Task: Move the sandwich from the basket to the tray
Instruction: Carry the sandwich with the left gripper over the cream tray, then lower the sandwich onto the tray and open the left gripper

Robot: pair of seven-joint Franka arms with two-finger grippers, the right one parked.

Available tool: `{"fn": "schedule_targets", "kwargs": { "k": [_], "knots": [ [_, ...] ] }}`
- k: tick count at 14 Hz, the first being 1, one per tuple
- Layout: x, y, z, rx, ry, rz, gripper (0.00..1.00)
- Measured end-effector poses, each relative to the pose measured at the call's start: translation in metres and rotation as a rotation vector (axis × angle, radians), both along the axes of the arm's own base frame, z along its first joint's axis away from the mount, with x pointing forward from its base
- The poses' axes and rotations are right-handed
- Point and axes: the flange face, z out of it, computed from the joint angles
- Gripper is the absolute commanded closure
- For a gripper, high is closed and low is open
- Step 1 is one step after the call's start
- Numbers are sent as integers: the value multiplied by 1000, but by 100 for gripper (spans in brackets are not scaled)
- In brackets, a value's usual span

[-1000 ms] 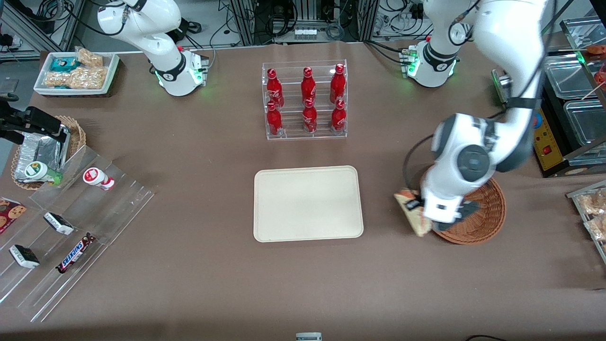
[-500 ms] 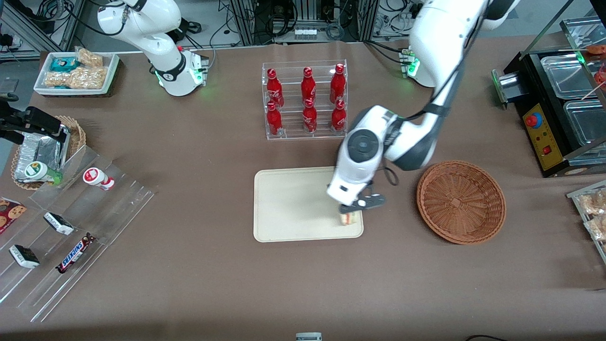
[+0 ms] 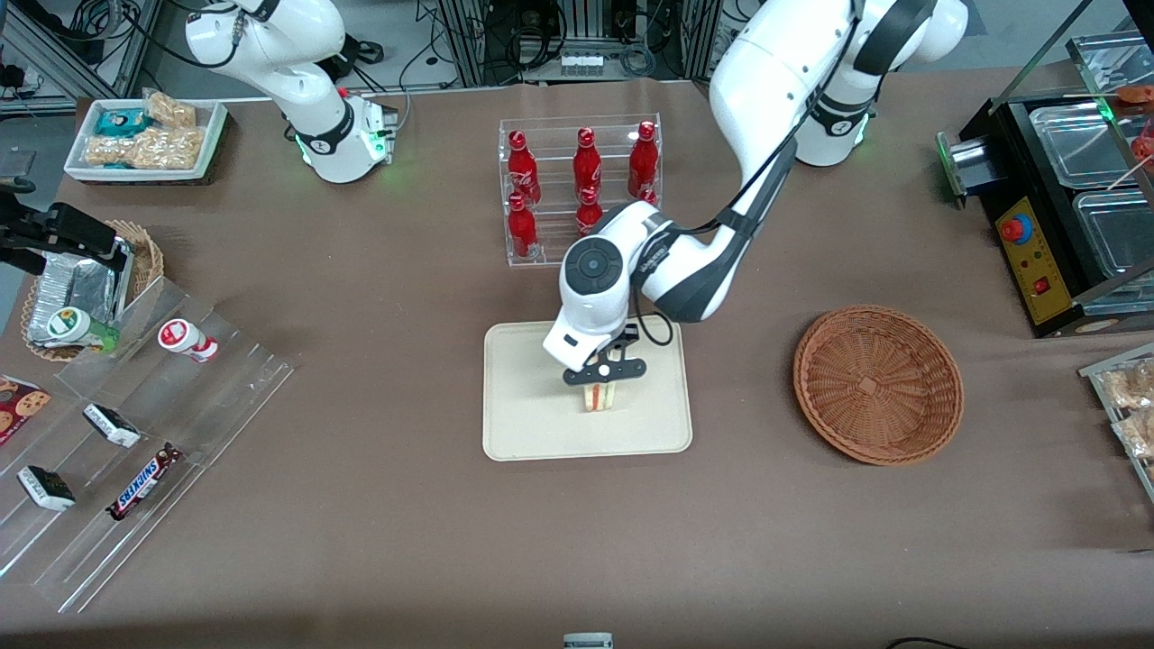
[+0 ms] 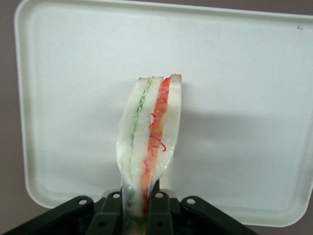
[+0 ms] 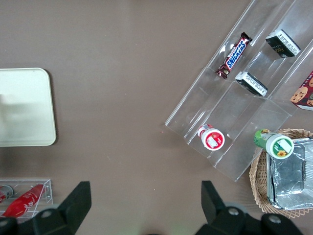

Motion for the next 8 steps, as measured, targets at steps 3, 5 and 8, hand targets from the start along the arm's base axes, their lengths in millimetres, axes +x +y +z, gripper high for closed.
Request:
{"fn": "schedule_targets", "kwargs": {
  "k": [3,5,8],
  "knots": [
    [6,-6,-13,-33,-32,2,28],
    [8,-6,-21,-34,-34,4,0],
    [13,-7,-15,-34,-63,-3,0]
  ]
}}
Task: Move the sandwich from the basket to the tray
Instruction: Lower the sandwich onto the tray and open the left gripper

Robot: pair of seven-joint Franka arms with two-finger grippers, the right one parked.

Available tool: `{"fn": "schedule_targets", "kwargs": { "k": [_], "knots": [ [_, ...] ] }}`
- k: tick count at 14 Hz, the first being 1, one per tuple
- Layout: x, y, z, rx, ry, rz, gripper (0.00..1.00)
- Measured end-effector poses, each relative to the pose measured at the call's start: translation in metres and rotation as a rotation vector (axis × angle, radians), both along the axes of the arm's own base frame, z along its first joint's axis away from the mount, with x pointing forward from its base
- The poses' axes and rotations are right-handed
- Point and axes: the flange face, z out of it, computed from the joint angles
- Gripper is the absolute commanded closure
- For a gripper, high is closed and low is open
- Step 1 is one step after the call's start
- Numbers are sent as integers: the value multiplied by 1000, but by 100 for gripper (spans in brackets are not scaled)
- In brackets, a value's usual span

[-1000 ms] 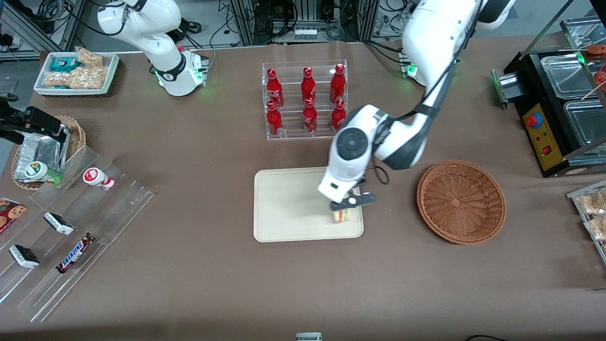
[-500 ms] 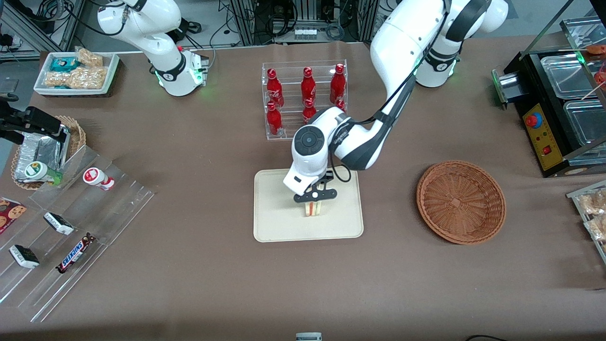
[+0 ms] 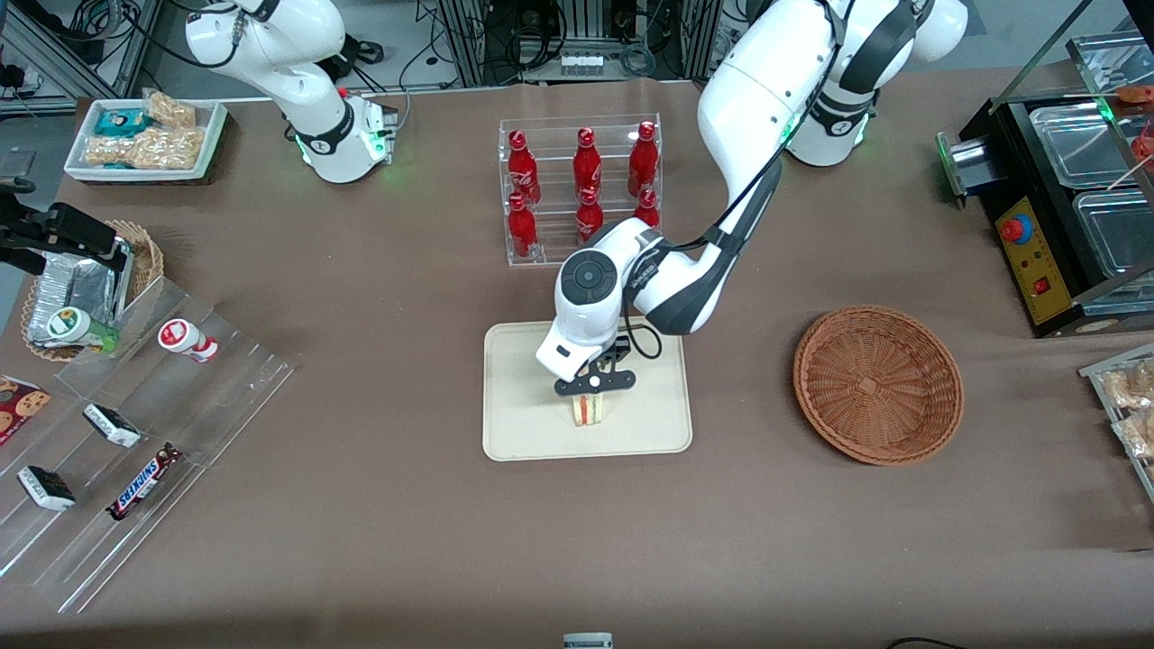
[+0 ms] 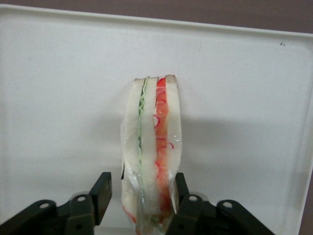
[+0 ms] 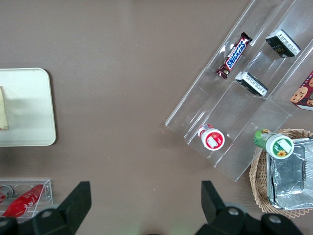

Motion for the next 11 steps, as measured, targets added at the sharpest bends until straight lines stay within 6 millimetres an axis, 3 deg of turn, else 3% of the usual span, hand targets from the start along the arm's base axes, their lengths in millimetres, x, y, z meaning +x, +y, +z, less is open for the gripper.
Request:
{"fn": "schedule_targets", "kwargs": {
  "k": [3,6,8,11],
  "knots": [
    [13,6,48,12,-54,13,0],
    [23,43,121,82,-47,58,0],
    [38,86,158,105,-42,84,0],
    [67,184,185,107,10,49,0]
  ]
}}
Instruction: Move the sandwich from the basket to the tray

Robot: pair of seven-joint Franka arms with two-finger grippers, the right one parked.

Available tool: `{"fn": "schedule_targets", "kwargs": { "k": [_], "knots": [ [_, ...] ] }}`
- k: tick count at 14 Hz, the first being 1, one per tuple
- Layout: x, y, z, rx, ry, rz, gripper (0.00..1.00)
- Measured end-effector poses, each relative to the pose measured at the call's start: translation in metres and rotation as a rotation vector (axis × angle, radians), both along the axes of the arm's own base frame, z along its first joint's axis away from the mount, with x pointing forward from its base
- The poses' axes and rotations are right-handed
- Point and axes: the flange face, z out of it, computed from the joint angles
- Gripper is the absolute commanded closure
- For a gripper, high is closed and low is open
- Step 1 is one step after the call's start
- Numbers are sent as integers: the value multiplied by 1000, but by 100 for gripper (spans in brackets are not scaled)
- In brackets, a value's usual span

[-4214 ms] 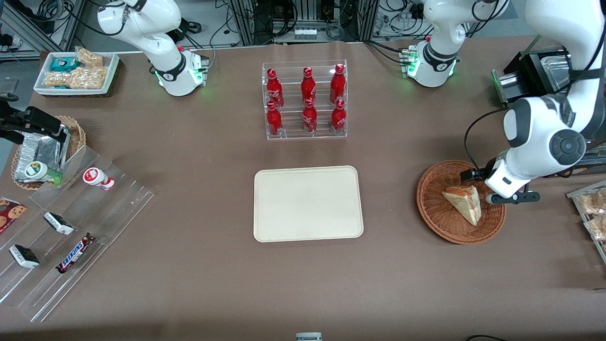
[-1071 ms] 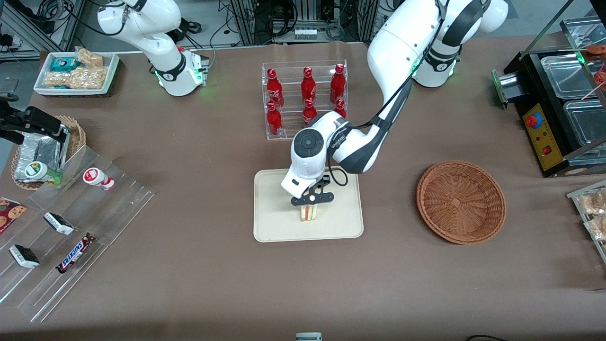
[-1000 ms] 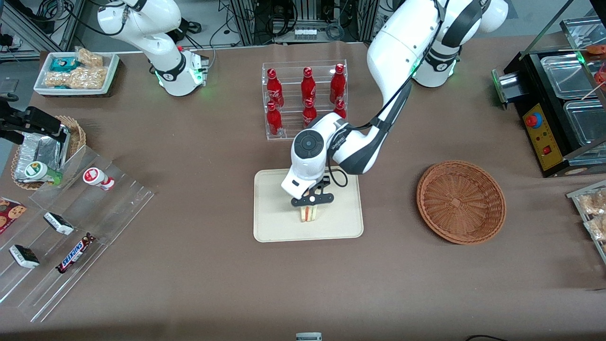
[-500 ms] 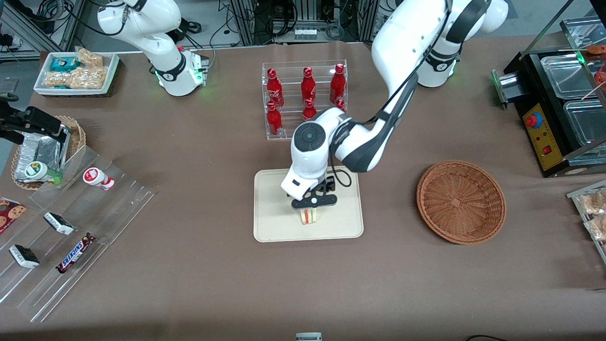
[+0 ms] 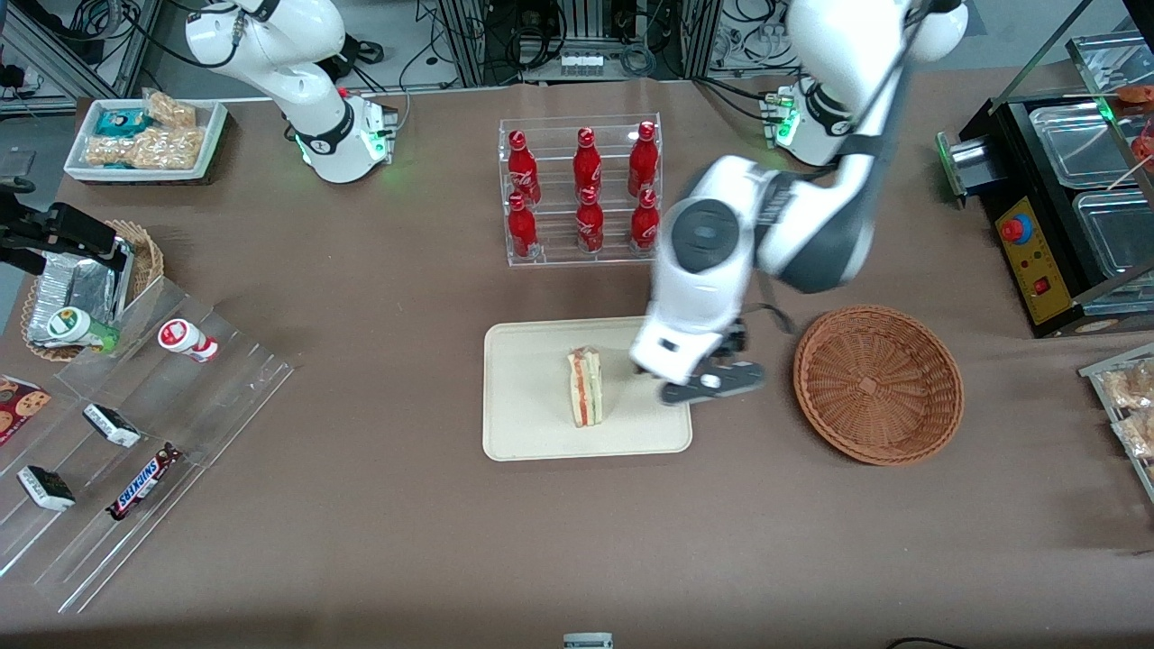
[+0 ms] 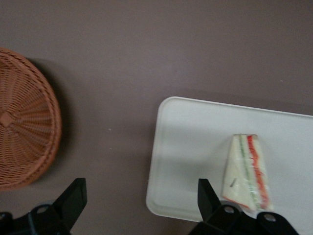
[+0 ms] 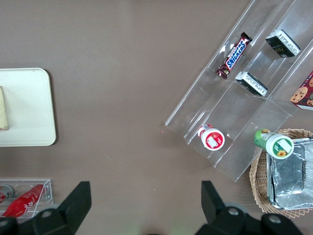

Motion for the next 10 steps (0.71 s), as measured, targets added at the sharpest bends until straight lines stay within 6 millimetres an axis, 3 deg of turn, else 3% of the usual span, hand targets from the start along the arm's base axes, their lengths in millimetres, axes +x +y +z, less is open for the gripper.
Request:
{"fn": "schedule_targets", "kwargs": {
  "k": [3,5,7,10],
  "knots": [
    [18,112,24,-20,64,-71,0],
    [20,165,40,-43,99,-120,0],
    [15,196,58,-61,124,-163,0],
    [0,206,86,-92,143,-190,0]
  ]
}}
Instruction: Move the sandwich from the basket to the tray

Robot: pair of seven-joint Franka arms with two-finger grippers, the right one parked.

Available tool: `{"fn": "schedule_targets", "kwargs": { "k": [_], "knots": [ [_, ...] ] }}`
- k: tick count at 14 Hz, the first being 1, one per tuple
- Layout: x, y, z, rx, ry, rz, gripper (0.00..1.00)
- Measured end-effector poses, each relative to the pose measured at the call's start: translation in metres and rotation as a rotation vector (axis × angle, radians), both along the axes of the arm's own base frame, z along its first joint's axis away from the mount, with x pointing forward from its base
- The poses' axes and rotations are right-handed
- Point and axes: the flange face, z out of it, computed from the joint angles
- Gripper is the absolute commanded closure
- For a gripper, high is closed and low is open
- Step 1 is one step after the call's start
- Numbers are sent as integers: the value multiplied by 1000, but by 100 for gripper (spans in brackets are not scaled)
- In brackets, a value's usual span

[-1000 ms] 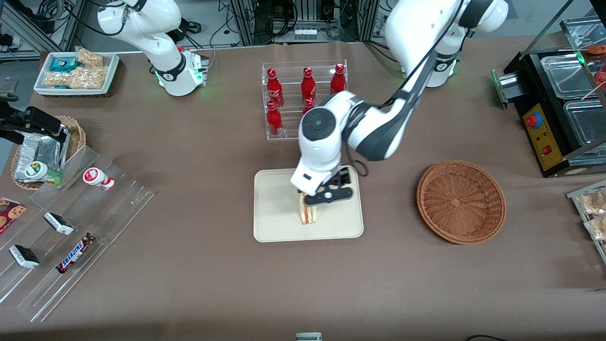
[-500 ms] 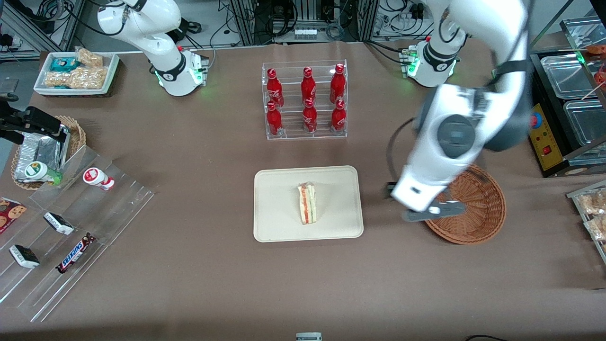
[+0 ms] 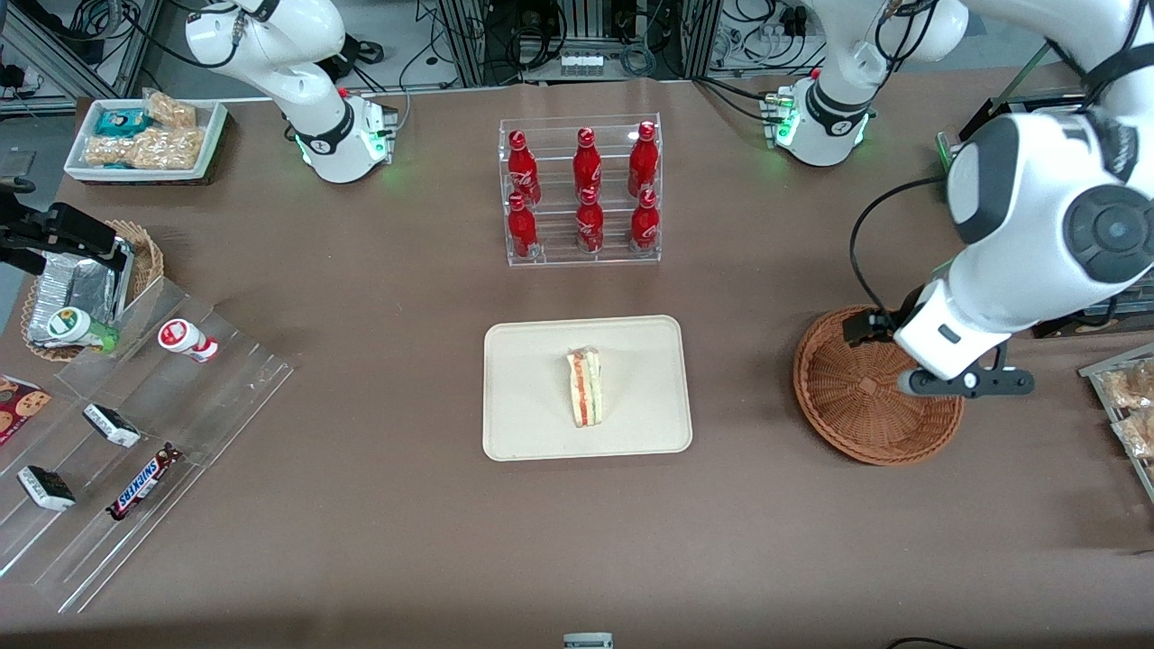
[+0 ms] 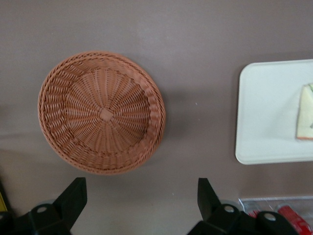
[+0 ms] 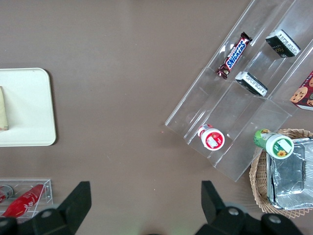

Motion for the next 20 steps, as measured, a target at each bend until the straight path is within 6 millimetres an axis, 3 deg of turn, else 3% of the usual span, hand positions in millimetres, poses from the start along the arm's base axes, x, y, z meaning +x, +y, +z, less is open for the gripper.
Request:
{"fn": "schedule_targets", "kwargs": {
  "k": [4,6,15,20],
  "knots": [
    [-19,6,44,-44,-10,-12,0],
    [-23,6,54,-47,-3,-17,0],
    [-22,1,67,-49,-31,-25,0],
    [-20,11,65,20,-33,-22,0]
  ]
}}
